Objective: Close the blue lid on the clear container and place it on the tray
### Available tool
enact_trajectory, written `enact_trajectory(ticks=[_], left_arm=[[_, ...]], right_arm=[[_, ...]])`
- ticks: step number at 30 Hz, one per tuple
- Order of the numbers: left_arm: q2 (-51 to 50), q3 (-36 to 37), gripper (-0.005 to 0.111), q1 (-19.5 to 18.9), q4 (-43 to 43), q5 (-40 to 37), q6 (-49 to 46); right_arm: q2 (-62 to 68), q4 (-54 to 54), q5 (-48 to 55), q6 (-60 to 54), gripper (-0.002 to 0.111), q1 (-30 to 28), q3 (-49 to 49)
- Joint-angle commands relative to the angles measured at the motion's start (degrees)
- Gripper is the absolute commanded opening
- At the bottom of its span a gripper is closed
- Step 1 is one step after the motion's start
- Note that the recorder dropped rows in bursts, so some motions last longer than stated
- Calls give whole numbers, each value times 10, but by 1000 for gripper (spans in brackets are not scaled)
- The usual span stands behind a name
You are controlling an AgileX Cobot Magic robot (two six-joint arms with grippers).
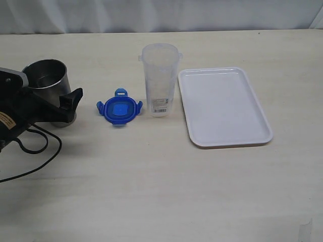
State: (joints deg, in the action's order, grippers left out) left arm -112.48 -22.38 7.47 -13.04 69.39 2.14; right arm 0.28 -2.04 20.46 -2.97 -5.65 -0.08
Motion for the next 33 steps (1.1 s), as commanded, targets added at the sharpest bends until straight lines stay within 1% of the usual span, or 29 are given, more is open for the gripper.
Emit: enact_trajectory(ticks=[1, 30, 32, 33], left_arm=[[-1, -4, 102, 2, -2, 6, 3], [-1, -4, 102, 2, -5, 6, 3], [-1, -4, 95, 2, -5, 6, 3], [-1, -4, 88, 2, -5, 6, 3]], right_arm=[[-3, -1, -6, -3, 4, -2, 1], [-3, -1, -6, -3, 4, -2, 1], [-3, -1, -6, -3, 4, -2, 1], [-3, -1, -6, -3, 4, -2, 1]])
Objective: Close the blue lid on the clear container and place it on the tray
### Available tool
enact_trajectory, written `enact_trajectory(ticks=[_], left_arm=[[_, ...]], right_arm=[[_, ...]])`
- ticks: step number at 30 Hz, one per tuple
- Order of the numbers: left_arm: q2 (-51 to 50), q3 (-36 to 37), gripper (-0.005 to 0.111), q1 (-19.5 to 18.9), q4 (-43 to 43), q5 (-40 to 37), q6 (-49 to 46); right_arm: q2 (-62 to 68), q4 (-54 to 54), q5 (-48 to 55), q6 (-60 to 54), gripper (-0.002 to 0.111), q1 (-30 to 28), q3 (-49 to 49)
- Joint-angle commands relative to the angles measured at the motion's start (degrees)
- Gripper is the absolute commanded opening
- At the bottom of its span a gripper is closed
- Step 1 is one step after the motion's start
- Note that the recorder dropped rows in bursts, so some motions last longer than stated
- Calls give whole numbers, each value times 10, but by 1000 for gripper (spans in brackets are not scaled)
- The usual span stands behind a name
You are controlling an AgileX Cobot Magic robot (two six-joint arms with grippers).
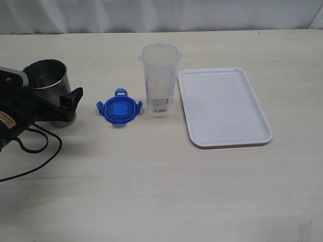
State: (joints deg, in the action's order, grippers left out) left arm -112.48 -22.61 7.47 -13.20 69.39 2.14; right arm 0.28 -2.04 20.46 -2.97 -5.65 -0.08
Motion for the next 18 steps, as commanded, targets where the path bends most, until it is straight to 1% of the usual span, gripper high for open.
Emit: enact_trajectory(ticks=[1, 3, 4, 6, 7, 9, 10, 12, 13, 18], left_arm=[[-1, -2, 80, 2, -3, 6, 3], [-1, -2, 64, 2, -3, 6, 3], [-1, -2, 53, 2, -3, 6, 1], [-1, -2, 39, 2, -3, 6, 1], [-1, -2, 31, 2, -3, 6, 1], [-1, -2, 21, 2, -3, 6, 1], [-1, -2, 13, 2, -3, 6, 1], [-1, -2, 2, 2, -3, 6, 1], [-1, -2, 0, 2, -3, 6, 1], [-1, -2, 0, 2, -3, 6, 1]], right_arm=[[-3, -1, -6, -3, 4, -2, 1], [-3, -1, -6, -3, 4, -2, 1], [-3, -1, -6, -3, 4, -2, 1], [-3, -1, -6, -3, 4, -2, 1], [-3, -1, -6, -3, 4, -2, 1], [-3, -1, -6, -3, 4, -2, 1], [-3, -1, -6, -3, 4, -2, 1], [-3, -1, -6, -3, 4, -2, 1], [-3, -1, -6, -3, 4, -2, 1], [-3, -1, -6, -3, 4, -2, 1]])
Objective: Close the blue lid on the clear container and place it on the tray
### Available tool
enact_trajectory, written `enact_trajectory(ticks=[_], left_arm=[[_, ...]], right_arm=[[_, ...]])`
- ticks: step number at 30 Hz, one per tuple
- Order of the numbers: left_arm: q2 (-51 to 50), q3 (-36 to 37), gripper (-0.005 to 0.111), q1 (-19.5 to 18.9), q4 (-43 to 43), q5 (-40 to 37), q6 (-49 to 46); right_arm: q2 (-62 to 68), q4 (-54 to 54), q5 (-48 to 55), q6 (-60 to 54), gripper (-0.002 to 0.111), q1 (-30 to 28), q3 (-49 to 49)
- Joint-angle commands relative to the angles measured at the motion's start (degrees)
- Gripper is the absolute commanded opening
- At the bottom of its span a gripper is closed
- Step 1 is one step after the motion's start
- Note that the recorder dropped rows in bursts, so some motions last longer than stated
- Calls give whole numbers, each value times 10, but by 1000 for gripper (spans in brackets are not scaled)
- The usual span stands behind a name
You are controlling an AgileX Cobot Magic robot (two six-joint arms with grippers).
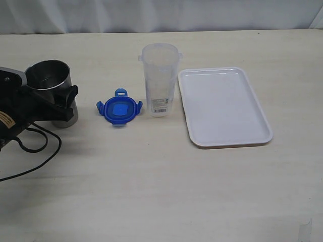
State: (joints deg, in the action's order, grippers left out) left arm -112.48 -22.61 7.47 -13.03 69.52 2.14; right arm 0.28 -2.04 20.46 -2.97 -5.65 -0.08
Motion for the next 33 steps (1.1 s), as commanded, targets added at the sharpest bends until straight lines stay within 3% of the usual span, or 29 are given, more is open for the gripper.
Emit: enact_trajectory(ticks=[1, 24, 33], left_arm=[[-1, -2, 0, 2, -4, 4, 1], [105, -32, 0, 2, 12, 4, 8], [124, -147, 0, 3, -30, -80, 70]], right_arm=[[-3, -1, -6, -3, 4, -2, 1], [-3, -1, -6, -3, 4, -2, 1], [-3, -1, -6, -3, 4, -2, 1]])
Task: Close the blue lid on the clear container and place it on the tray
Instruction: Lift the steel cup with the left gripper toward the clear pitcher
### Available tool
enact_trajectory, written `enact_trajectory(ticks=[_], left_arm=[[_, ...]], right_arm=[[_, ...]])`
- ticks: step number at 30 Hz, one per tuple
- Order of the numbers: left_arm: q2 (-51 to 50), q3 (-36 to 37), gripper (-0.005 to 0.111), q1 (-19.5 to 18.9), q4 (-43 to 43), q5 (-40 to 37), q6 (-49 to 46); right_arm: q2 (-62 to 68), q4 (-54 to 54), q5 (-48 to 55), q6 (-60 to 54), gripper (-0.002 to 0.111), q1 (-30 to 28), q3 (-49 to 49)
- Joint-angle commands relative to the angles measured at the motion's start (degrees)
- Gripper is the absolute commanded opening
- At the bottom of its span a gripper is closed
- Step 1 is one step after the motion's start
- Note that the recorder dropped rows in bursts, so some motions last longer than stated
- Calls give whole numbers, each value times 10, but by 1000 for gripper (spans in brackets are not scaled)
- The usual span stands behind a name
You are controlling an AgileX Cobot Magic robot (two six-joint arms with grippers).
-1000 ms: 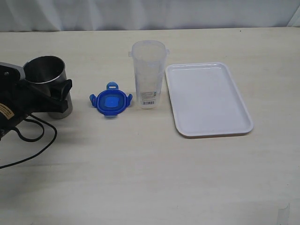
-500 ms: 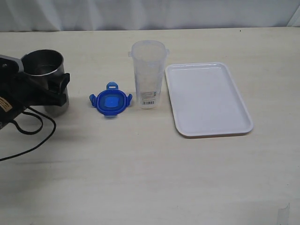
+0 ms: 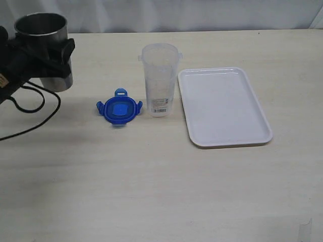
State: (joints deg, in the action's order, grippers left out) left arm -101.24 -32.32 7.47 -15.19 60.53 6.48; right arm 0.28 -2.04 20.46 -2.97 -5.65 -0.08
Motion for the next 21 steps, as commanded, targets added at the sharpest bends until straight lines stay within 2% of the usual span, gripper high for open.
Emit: enact_trajectory(ticks=[1, 7, 14, 21], left_arm=[[12, -60, 0, 3, -8, 7, 28], [12, -131, 0, 14, -26, -45, 45], [9, -220, 0, 53, -50, -148, 59], [6, -262, 0, 86, -52, -151, 82]], right_arm=[[-3, -1, -6, -3, 4, -2, 1], [-3, -1, -6, -3, 4, -2, 1], [-3, -1, -6, -3, 4, -2, 1], [-3, -1, -6, -3, 4, -2, 1]])
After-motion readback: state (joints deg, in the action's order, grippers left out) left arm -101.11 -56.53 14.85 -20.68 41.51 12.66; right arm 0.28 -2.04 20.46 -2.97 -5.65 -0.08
